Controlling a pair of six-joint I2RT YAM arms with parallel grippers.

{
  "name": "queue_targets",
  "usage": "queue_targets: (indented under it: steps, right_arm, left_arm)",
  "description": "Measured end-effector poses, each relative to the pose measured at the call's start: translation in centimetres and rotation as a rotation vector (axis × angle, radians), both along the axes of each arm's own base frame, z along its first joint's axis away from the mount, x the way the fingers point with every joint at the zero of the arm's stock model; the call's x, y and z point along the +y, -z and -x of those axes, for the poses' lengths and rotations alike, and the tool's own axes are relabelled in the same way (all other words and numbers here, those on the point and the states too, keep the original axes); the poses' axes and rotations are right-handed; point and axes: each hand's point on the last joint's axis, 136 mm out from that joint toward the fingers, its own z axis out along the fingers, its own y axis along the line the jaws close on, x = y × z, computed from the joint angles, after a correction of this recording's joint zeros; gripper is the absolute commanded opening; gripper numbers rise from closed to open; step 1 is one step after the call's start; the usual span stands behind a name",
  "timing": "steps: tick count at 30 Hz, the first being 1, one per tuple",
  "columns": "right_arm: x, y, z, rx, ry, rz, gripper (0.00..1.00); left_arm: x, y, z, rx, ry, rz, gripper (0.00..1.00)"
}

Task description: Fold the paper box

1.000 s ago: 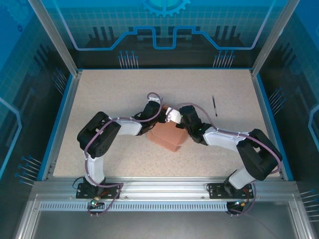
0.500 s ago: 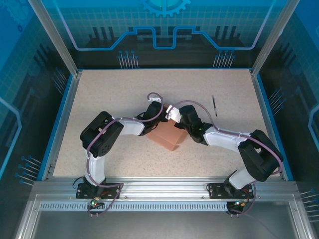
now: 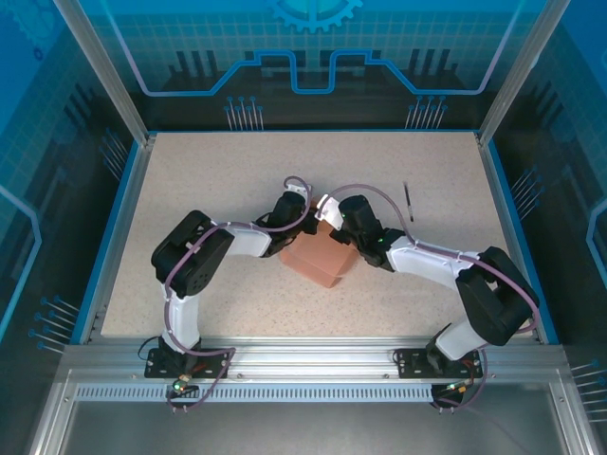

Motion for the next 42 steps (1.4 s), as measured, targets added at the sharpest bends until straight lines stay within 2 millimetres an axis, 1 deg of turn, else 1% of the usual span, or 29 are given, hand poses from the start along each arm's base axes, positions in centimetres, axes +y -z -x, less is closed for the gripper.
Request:
queue_targets:
  steps: [2,7,12,15,20,22,24,27,31,38,42]
  right_arm:
    - [0.2,-0.3,0.2,0.022,-0.007,-0.033,0.34]
    - [0.9,-1.3,1.1,0.088,-0.035,-0.151,0.41]
    - [1.4,-2.6,2.0,0.154,-0.063,-0.292,0.44]
    - [1.0,-3.7,1.9,0.192,-0.057,-0.405,0.44]
    - [-0.1,-5.4,0.2,0.250,-0.002,-0.583,0.44]
    - [-0.1,-6.0,-0.7,0.271,0.017,-0.637,0.44]
    - [0.1,-6.1,-1.7,0.299,0.035,-0.678,0.44]
    - [0.4,-5.3,-3.2,0.358,0.065,-0.721,0.44]
    - [1.2,-3.1,-4.5,0.455,0.102,-0.750,0.44]
    - [2.7,0.7,-5.3,0.603,0.127,-0.776,0.43]
    - [3.3,1.3,-5.4,0.642,0.121,-0.795,0.42]
  left_arm:
    - [0.2,0.1,0.1,-0.011,0.009,-0.004,0.09]
    - [0.6,0.1,0.3,-0.037,0.024,-0.006,0.09]
    - [0.6,0.1,0.5,-0.051,0.050,-0.025,0.10]
    - [0.5,0.0,0.8,-0.059,0.080,-0.033,0.10]
    - [0.4,0.0,0.9,-0.063,0.121,-0.032,0.10]
    - [0.4,0.0,1.0,-0.063,0.134,-0.033,0.10]
    - [0.2,-0.1,1.1,-0.067,0.147,-0.034,0.11]
    - [0.0,-0.3,1.2,-0.070,0.160,-0.030,0.11]
    - [-0.1,-0.2,1.4,-0.068,0.176,-0.029,0.11]
    - [-0.3,-0.2,1.6,-0.077,0.199,-0.034,0.13]
    - [-0.1,0.0,1.7,-0.071,0.197,-0.038,0.13]
